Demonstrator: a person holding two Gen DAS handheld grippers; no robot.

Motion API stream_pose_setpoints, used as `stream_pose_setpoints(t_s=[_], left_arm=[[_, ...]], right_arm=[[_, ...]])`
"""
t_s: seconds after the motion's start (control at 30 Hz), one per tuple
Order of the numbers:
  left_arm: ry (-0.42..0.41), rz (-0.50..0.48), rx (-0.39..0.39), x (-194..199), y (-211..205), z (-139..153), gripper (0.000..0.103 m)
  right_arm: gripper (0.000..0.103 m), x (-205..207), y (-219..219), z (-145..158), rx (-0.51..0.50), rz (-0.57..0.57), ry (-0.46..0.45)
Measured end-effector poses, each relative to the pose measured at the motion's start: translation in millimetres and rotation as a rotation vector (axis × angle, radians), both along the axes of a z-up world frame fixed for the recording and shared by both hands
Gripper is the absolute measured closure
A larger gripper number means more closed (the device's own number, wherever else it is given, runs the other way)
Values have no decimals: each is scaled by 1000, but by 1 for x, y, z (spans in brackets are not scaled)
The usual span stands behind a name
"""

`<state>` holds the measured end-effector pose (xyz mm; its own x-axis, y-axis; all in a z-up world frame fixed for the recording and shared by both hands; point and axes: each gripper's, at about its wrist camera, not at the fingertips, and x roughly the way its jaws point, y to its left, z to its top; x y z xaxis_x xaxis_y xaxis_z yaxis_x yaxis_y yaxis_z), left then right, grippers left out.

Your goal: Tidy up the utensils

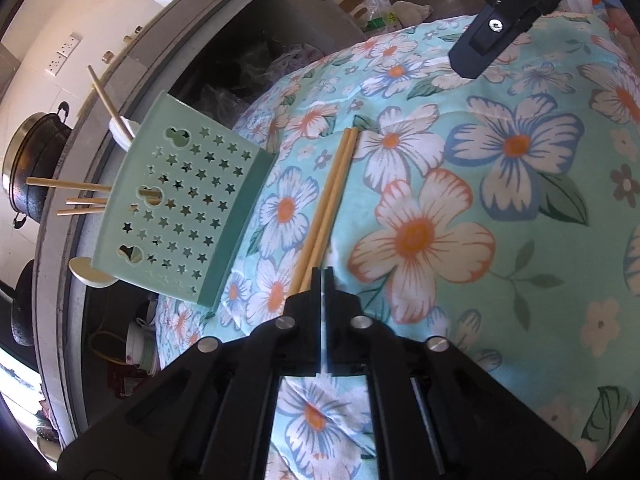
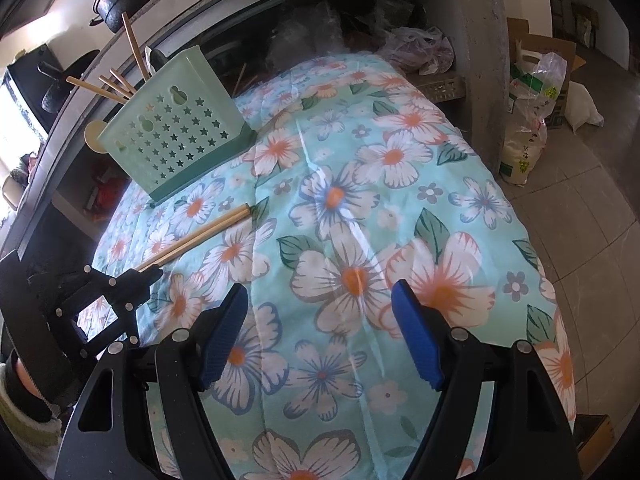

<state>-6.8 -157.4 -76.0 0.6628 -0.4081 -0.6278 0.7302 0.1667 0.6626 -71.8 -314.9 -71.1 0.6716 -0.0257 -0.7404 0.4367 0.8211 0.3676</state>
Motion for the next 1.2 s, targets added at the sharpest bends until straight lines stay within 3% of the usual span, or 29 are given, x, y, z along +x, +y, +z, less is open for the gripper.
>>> stream_pose_setpoints(t_s=[0.1,0.23,0.3,0.67,0.77,1.03,1.2], left_arm=[[-27,15,7,4,-3,-2,84],[-5,30,16,17,-10,-6,85],[2,32,17,23,-13,-7,93],[-114,-26,31,-7,0,9,97],[-78,-35,34,-17,8,17,96],[153,-19,46,-26,25,22,88],[213,-23,42,-24,29,22,78]], right_arm=[[30,0,0,0,1,1,-1],[30,1,1,0,3,2,-1],[30,1,1,0,4,1,0],[30,0,-3,-2,10,-7,-1],[30,0,-3,-2,12,-7,-4],[30,1,-3,-3,16,-6,-2],[30,1,-3,-3,20,-6,-1]])
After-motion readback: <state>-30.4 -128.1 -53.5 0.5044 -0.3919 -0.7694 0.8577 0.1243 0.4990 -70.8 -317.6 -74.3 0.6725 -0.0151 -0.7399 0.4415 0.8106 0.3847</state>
